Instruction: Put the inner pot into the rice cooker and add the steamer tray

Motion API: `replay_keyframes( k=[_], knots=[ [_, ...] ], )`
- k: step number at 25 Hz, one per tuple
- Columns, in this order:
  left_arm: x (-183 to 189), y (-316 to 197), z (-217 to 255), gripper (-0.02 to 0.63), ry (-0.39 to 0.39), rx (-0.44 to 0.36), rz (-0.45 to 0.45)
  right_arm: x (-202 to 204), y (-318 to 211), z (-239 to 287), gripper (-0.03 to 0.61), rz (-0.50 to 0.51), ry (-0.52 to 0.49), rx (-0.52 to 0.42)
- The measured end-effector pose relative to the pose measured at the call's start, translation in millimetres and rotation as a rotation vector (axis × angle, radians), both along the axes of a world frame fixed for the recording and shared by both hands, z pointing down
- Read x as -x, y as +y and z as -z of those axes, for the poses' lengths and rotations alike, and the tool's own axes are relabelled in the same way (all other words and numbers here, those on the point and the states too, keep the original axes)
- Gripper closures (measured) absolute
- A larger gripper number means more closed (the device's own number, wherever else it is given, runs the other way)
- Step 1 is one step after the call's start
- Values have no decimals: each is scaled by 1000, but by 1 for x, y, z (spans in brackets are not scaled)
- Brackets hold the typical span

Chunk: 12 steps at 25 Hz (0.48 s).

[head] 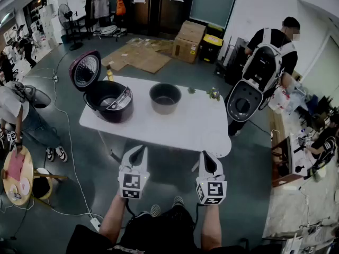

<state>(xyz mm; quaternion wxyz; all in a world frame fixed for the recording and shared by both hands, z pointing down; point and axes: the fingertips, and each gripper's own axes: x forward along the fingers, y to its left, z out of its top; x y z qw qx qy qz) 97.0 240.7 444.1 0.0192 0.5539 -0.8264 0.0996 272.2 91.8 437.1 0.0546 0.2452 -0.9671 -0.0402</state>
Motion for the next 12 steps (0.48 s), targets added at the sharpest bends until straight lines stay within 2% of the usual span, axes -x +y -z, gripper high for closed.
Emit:
replay_keyframes(
  k=[12],
  knots=[
    [27, -23, -10, 603, 16, 19, 8, 34, -27, -10, 574, 3, 16, 6]
  ],
)
